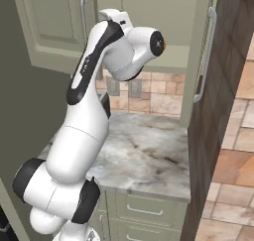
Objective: The dining table condiment station is running low on oil/vinegar bottle. Refill the condiment station by opening the cabinet and taking the oil/vinegar bottle from the cabinet and placing it on the dining table.
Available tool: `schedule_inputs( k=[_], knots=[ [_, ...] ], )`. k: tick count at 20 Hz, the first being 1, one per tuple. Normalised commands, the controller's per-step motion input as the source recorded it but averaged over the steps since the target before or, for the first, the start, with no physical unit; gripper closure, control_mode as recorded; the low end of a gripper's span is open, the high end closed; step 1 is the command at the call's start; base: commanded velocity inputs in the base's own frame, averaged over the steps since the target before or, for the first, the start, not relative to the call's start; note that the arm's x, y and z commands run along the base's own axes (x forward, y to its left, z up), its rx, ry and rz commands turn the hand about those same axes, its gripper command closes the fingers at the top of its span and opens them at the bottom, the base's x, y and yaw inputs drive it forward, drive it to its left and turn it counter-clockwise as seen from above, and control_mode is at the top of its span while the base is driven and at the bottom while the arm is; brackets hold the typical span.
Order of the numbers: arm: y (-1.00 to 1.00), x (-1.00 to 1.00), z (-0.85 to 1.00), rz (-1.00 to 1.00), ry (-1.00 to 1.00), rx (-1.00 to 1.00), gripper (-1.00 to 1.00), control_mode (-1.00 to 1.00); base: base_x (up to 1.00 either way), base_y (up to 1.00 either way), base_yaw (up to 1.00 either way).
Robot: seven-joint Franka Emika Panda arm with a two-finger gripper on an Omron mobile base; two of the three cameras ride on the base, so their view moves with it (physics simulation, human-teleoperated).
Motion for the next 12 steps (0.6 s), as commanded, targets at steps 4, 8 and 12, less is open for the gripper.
schedule_inputs(
  k=[4,8,12],
  knots=[
    [0.88,-0.51,0.0,0.17,-0.04,-0.08,-1.0,-1.0,0.0,0.0,0.0],
    [1.0,-0.72,0.0,0.17,-0.13,-0.13,-1.0,-1.0,0.0,0.0,0.0],
    [1.0,-0.86,0.0,0.16,-0.23,-0.17,-1.0,-1.0,0.0,0.0,0.0]
  ],
)
